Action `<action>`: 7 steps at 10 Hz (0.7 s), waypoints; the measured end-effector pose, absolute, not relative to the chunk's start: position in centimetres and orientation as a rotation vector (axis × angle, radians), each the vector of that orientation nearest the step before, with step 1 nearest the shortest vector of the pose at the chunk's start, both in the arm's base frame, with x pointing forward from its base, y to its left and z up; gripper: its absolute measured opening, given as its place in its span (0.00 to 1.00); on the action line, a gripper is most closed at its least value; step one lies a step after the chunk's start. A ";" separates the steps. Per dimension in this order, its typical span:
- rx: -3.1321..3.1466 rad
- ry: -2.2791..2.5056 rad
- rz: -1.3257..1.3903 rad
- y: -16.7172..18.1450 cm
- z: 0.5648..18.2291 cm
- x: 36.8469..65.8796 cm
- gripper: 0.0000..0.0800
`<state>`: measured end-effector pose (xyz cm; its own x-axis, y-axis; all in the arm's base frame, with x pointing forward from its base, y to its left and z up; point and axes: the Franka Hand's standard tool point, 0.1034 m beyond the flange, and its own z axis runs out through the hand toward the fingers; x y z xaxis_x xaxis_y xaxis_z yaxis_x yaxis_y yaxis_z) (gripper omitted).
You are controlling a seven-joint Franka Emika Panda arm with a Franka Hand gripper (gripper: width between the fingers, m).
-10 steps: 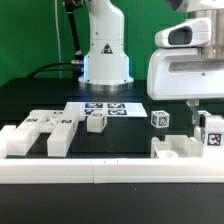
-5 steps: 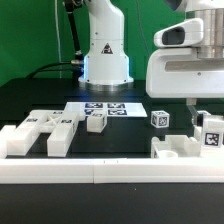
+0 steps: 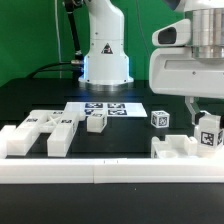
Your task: Assemble chair
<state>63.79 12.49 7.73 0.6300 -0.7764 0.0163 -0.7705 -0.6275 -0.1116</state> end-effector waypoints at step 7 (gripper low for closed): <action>-2.326 1.942 -0.041 12.7 7.7 63.6 0.37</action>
Offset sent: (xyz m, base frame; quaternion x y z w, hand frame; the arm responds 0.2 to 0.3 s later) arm 0.0009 0.0030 -0.0028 -0.0058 -0.0086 0.2296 0.9732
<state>63.63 12.75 7.69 0.1810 -0.9822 -0.0506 -0.9792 -0.1752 -0.1027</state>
